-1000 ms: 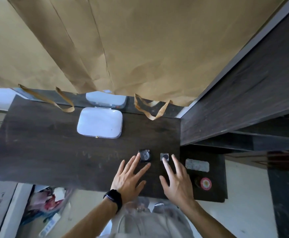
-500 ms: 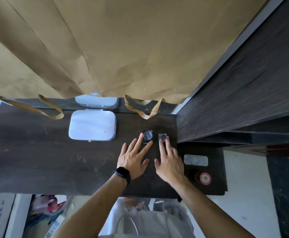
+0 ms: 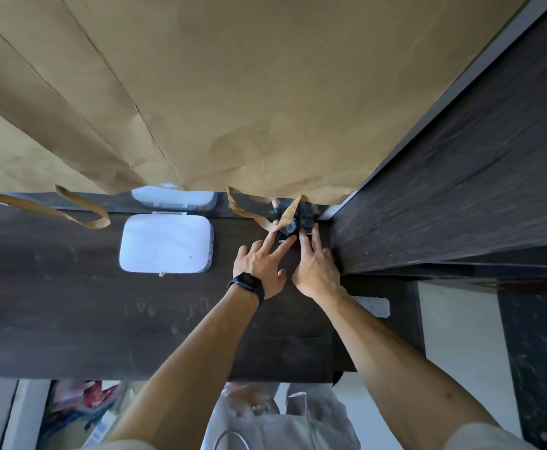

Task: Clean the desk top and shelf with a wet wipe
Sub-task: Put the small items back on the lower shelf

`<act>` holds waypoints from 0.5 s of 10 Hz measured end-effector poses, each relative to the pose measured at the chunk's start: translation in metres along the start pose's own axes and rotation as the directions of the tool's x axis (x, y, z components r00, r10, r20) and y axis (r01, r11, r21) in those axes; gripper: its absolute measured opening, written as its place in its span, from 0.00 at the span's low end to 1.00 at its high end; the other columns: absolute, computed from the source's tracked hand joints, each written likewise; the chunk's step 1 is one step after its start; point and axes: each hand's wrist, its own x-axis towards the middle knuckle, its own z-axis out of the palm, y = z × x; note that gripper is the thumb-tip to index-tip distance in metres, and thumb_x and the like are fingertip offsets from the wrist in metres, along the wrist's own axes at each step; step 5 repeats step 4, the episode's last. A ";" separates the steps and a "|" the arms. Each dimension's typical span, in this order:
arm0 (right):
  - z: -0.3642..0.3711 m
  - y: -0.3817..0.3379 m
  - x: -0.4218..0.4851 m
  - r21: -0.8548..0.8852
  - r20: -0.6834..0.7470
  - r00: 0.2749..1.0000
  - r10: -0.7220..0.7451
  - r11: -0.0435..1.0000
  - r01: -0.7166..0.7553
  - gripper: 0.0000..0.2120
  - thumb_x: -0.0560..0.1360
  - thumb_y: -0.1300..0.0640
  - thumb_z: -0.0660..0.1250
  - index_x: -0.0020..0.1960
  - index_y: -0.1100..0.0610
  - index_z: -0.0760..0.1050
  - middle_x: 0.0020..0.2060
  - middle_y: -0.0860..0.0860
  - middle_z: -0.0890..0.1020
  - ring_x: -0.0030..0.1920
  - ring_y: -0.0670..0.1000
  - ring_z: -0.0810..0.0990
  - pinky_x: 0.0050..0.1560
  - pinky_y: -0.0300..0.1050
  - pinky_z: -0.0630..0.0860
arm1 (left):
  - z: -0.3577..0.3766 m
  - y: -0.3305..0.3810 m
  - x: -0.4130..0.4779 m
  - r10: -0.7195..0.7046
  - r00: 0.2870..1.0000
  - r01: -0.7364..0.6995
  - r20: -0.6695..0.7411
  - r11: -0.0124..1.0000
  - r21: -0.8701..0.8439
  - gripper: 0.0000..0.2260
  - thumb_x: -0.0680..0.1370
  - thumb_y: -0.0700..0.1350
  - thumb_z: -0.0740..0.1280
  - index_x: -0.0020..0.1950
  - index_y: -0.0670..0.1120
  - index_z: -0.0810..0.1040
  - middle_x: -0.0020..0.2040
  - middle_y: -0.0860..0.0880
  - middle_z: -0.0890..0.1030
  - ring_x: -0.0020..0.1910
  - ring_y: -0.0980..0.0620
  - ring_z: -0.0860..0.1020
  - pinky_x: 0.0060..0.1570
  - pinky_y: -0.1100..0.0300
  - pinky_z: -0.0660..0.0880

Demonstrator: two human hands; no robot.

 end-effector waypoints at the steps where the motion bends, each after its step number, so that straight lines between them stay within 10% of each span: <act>1: -0.003 0.001 0.002 0.034 -0.003 1.000 -0.012 0.999 0.012 0.43 0.73 0.58 0.70 0.80 0.52 0.49 0.81 0.54 0.44 0.68 0.65 0.71 0.67 0.57 0.70 | -0.001 0.002 0.000 -0.009 1.000 0.009 -0.003 1.000 -0.023 0.35 0.75 0.55 0.63 0.77 0.63 0.49 0.80 0.51 0.50 0.69 0.46 0.68 0.62 0.49 0.67; 5: -0.022 0.010 -0.044 0.236 -0.024 0.996 -0.084 0.968 0.087 0.29 0.79 0.60 0.62 0.78 0.51 0.59 0.80 0.54 0.54 0.78 0.55 0.59 0.74 0.50 0.62 | -0.009 0.020 -0.027 -0.048 0.999 0.049 0.013 0.991 -0.125 0.26 0.79 0.51 0.60 0.77 0.57 0.58 0.80 0.48 0.53 0.69 0.44 0.68 0.62 0.49 0.71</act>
